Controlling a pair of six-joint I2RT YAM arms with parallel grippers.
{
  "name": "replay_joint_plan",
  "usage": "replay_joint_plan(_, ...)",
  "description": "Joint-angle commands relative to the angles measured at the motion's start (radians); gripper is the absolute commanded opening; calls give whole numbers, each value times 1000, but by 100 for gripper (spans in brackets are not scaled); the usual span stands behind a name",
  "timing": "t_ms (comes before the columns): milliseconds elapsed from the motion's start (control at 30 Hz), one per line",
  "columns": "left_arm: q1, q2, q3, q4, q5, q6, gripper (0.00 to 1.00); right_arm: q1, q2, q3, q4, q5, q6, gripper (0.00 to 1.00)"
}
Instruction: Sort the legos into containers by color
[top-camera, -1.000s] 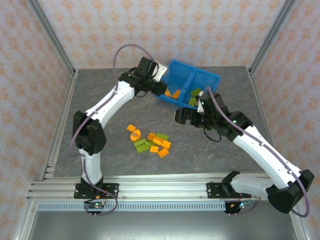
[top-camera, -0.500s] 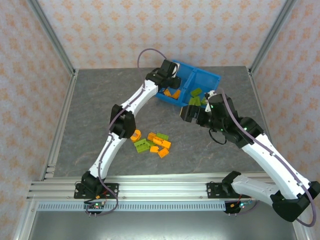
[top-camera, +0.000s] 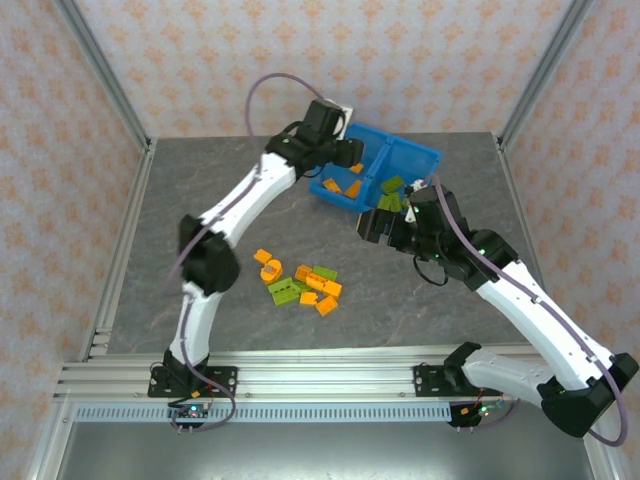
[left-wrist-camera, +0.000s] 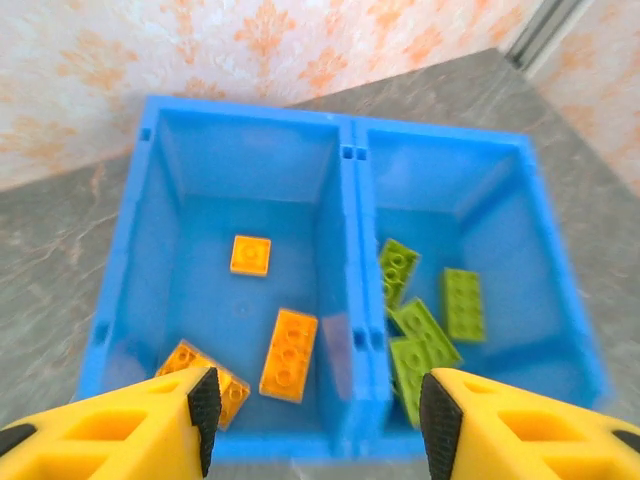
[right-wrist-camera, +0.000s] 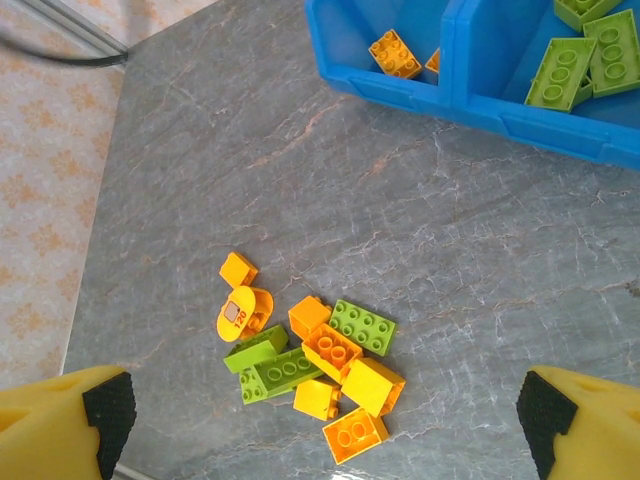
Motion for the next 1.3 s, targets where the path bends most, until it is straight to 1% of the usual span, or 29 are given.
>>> replay_joint_plan(0,-3,-295,-295,131,-98,-116,58,2,19,-21,50,-14,3,99)
replay_joint_plan(67,-3,-455,-506,138,-192,-167,60,2,47,-20,66,-59,-22,99)
replay_joint_plan(167,15,-631,-755,103,-292,-253,66,2,96,-12,85,-121,-50,99)
replay_joint_plan(267,48,-743,-933,48,-312,-389,73,2,133,-4,103,-140,-56,99)
replay_joint_plan(367,77,-784,-1048,18,-296,-527,78,3,171,-4,124,-152,-53,99)
replay_joint_plan(433,103,-760,-1071,-14,-295,-675,79,3,185,-7,139,-165,-44,100)
replay_joint_plan(467,114,-735,-1070,-31,-288,-720,80,3,189,-8,144,-174,-40,100)
replay_joint_plan(600,139,-619,-1040,-50,-257,-788,80,5,182,-11,134,-181,-30,99)
replay_joint_plan(700,151,-555,-1024,-48,-235,-858,80,5,147,-39,127,-164,-17,99)
replay_joint_plan(767,167,-501,-1005,-73,-218,-905,84,5,113,-64,127,-146,-5,99)
replay_joint_plan(933,189,-380,-993,-4,-120,-909,83,5,80,-83,114,-124,3,99)
replay_joint_plan(1133,189,-305,-988,-20,-83,-937,79,5,80,-83,104,-114,0,100)
replay_joint_plan(1200,189,-288,-1000,-10,-66,-945,74,5,82,-88,114,-119,3,99)
replay_joint_plan(1267,189,-266,-1007,-5,-57,-944,68,4,85,-87,117,-122,5,99)
